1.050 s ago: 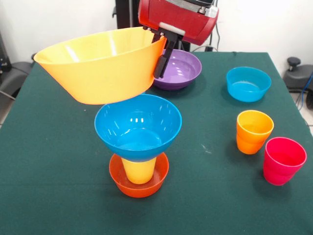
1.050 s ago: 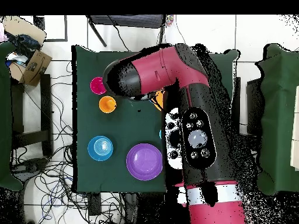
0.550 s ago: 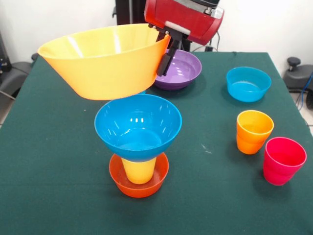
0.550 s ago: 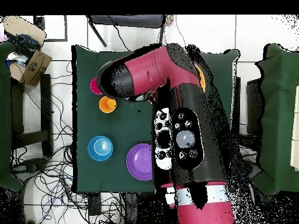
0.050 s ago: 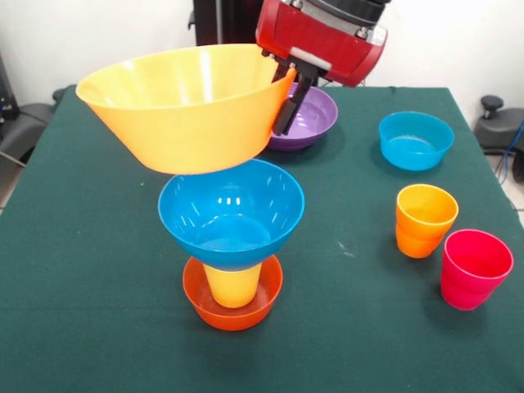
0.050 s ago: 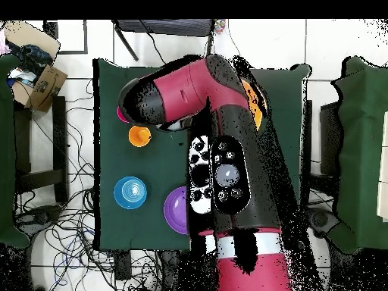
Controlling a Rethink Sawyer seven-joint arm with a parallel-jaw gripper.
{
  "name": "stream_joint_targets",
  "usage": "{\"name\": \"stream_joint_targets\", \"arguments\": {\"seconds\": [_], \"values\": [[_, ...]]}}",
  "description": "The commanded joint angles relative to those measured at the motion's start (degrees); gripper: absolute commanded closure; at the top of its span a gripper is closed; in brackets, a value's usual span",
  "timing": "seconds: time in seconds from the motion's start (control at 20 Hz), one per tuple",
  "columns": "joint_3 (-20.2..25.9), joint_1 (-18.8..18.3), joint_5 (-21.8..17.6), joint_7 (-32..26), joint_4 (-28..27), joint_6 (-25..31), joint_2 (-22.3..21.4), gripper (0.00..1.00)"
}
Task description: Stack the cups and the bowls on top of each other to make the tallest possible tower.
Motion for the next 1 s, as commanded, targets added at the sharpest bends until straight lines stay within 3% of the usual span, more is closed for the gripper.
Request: {"name": "stream_joint_targets", "arguments": {"seconds": [0.05,1.0], "values": [[-0.76,1.02,-1.47,-4.09,-4.54,4.77,4.01,1.00],[-3.14,2.79,-0.62,-3.51,-4.33,5.39,3.14,1.00]]}}
